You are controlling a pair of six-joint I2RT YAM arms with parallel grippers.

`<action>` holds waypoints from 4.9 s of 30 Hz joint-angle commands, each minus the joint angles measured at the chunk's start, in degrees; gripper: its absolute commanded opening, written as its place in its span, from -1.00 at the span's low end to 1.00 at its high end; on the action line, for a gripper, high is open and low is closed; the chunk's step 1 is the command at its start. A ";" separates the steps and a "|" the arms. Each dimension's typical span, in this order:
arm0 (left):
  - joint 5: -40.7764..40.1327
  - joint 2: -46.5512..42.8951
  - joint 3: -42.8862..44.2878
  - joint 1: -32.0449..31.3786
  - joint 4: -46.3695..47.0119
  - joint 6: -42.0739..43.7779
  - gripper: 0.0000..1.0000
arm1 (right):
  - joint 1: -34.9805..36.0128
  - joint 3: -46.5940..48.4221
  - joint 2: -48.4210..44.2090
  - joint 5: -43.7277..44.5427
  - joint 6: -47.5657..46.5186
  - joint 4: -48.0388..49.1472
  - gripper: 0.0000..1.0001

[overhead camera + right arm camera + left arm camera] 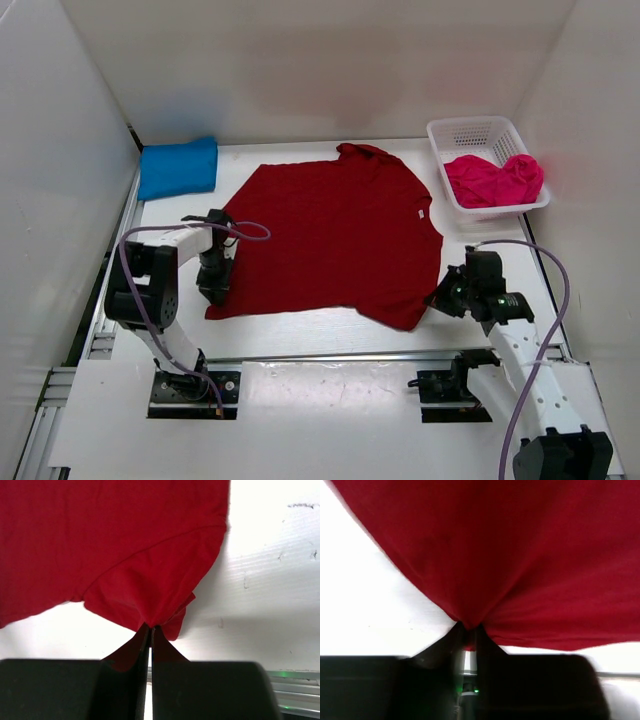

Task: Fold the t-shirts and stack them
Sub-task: Flatten out the tshirt, then fold the flattened tshirt in 1/3 of the way

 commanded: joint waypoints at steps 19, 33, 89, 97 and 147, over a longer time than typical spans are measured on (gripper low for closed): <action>-7.68 13.35 74.09 3.64 5.86 0.03 -0.80 | -9.43 105.23 56.24 -0.25 -11.70 -6.42 -1.00; -13.57 -13.90 31.91 -2.96 1.23 0.03 -0.80 | -10.76 35.97 7.98 -6.85 -7.47 2.25 -1.00; -13.31 1.98 11.85 0.21 -4.49 0.03 -0.67 | -3.29 24.24 35.54 -7.91 -15.81 11.12 -1.00; -9.98 4.45 17.21 4.77 -3.87 0.03 -0.51 | -0.92 29.34 45.13 -4.12 -15.81 11.12 -1.00; 2.61 -4.93 0.34 16.91 3.69 0.03 -0.79 | -7.33 0.09 33.72 -1.14 -4.83 10.16 -1.00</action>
